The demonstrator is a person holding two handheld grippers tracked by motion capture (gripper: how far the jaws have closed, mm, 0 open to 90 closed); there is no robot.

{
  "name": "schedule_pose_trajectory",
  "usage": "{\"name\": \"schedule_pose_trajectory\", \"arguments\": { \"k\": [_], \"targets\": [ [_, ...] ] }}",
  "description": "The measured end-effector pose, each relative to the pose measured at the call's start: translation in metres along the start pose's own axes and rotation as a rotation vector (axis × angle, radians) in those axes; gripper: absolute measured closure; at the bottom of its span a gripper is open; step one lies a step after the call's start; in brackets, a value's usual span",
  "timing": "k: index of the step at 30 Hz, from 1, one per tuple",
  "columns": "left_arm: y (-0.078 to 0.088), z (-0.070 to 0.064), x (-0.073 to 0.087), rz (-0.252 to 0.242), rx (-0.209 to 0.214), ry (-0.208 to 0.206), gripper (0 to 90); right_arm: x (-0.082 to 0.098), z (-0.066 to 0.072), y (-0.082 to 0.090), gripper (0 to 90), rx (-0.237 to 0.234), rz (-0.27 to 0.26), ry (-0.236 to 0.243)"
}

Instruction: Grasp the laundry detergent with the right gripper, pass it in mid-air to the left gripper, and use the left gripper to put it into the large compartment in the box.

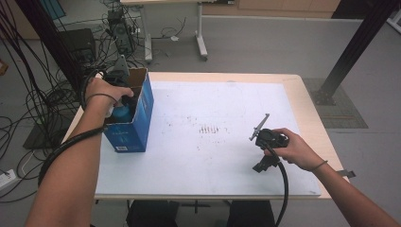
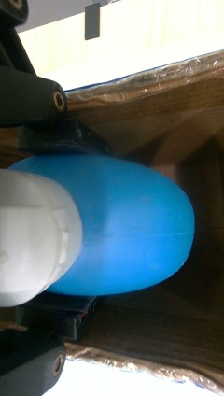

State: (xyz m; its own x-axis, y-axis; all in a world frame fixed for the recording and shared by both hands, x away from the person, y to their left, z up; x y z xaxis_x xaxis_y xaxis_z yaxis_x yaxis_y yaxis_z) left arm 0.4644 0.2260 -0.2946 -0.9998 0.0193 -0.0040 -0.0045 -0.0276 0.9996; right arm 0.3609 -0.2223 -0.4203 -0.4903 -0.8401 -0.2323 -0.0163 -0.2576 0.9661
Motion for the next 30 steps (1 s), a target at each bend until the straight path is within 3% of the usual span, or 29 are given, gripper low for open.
{"name": "schedule_pose_trajectory", "arguments": {
  "k": [30],
  "targets": [
    [-0.0003, 0.0002, 0.0005, 0.002, 0.003, 0.004, 37.2, -0.0001, -0.0003, -0.0021, 6.1, 0.009, 0.008, 0.006]
  ]
}}
Point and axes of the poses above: each handheld gripper's, and its own axes: y roughly backward along the jaws, x roughly out of its underside, z roughly to its left, the point moved 3 cm from there along -y, roughly forward along the jaws, and after that the axes turned 1 degree about -x, right-handed, at the moved point
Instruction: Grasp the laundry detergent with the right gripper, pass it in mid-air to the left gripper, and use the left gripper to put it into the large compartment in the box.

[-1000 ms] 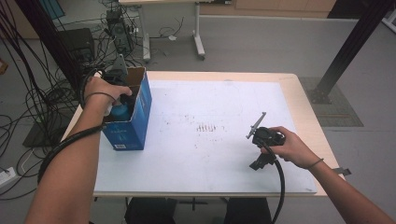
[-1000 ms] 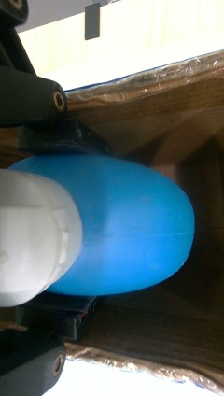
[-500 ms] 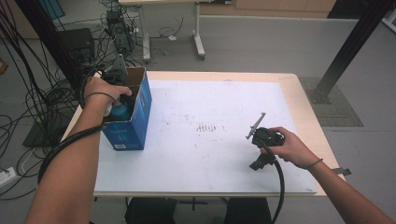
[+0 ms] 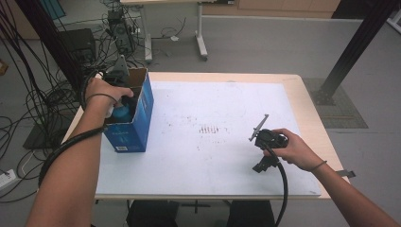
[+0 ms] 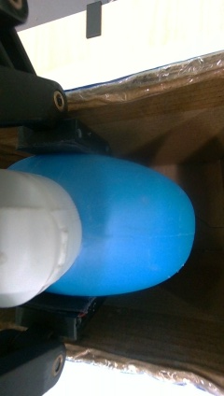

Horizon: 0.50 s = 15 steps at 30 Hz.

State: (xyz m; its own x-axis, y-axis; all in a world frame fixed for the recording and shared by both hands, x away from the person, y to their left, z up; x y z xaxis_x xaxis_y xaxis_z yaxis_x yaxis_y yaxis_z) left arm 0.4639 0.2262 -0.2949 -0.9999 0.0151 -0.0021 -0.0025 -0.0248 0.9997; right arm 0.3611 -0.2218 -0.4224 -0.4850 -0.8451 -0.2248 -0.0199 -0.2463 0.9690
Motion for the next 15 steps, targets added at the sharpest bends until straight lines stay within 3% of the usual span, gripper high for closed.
{"name": "schedule_pose_trajectory", "arguments": {
  "k": [15],
  "targets": [
    [0.0, 0.0001, 0.0004, 0.001, 0.002, 0.003, 37.2, 0.0001, -0.0005, -0.0013, 6.0, -0.001, -0.003, -0.005]
  ]
}}
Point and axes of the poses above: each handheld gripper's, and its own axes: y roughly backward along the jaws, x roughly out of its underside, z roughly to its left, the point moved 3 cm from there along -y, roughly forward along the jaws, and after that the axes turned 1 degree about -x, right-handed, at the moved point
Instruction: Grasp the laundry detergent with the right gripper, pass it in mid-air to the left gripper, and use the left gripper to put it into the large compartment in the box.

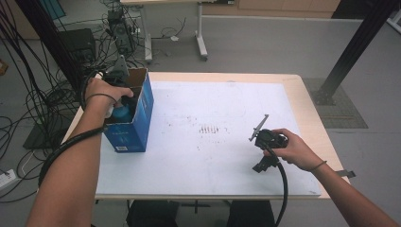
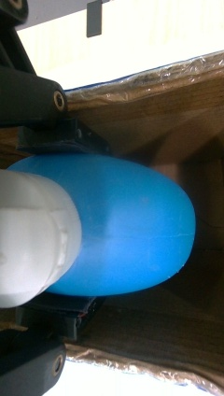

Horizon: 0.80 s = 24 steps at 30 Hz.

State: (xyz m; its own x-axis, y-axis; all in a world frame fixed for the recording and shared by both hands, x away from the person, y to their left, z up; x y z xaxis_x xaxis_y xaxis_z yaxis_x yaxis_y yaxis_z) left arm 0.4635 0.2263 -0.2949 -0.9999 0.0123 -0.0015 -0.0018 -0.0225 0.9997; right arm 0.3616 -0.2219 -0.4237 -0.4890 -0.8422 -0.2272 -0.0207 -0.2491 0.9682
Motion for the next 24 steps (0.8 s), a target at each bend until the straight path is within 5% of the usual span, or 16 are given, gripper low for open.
{"name": "schedule_pose_trajectory", "arguments": {
  "k": [24],
  "targets": [
    [-0.0001, 0.0003, 0.0009, -0.002, 0.002, 0.002, 37.2, -0.0031, 0.0011, -0.0004, 5.3, 0.002, -0.001, 0.009]
  ]
}}
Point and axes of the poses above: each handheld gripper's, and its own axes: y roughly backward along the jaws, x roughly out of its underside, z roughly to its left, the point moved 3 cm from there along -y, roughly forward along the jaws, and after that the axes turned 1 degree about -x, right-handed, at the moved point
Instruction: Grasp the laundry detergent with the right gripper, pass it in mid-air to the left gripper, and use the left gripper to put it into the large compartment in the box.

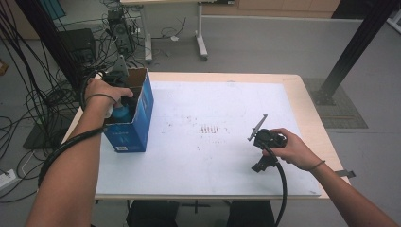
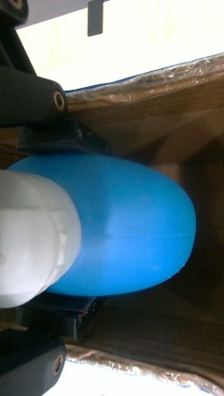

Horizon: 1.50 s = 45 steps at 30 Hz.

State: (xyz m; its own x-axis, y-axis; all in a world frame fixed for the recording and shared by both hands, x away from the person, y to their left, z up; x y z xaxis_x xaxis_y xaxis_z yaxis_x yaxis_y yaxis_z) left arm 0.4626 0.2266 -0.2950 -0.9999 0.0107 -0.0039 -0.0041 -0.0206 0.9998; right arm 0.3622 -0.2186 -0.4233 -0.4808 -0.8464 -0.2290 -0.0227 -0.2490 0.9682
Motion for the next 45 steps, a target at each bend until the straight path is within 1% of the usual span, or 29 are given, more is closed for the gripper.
{"name": "schedule_pose_trajectory", "arguments": {
  "k": [10, 21, 25, 28, 31, 32, 37, 40, 45],
  "targets": [
    [0.0, 0.0, 0.0, 0.001, -0.001, 0.005, 37.2, 0.001, -0.001, 0.0, 5.4, 0.002, -0.004, 0.002],
    [0.0, 0.0, 0.001, 0.004, -0.001, -0.005, 37.1, 0.0, 0.0, 0.001, 5.4, 0.002, -0.005, 0.002],
    [0.0, 0.0, 0.002, 0.005, -0.001, -0.003, 37.0, 0.001, 0.0, 0.001, 5.5, 0.001, -0.002, 0.004],
    [0.0, -0.001, 0.002, 0.008, 0.001, -0.003, 35.6, 0.001, 0.0, 0.001, 5.5, 0.0, -0.004, 0.005],
    [0.001, -0.001, 0.002, 0.01, -0.005, -0.004, 34.0, 0.001, 0.0, 0.001, 5.5, -0.003, -0.002, 0.004],
    [0.001, -0.001, 0.002, 0.012, -0.007, -0.005, 35.1, 0.001, 0.0, 0.001, 5.5, -0.002, -0.004, 0.003],
    [0.006, 0.0, 0.004, 0.009, -0.007, -0.001, 34.7, 0.001, 0.0, 0.002, 5.5, 0.003, -0.005, 0.002],
    [0.01, -0.001, 0.004, 0.009, -0.01, -0.005, 33.9, 0.0, 0.001, 0.002, 5.5, 0.001, -0.009, 0.003],
    [0.023, -0.003, 0.005, -0.013, -0.011, -0.007, 32.0, 0.0, 0.002, 0.003, 5.5, 0.001, -0.011, 0.007]
  ]
}}
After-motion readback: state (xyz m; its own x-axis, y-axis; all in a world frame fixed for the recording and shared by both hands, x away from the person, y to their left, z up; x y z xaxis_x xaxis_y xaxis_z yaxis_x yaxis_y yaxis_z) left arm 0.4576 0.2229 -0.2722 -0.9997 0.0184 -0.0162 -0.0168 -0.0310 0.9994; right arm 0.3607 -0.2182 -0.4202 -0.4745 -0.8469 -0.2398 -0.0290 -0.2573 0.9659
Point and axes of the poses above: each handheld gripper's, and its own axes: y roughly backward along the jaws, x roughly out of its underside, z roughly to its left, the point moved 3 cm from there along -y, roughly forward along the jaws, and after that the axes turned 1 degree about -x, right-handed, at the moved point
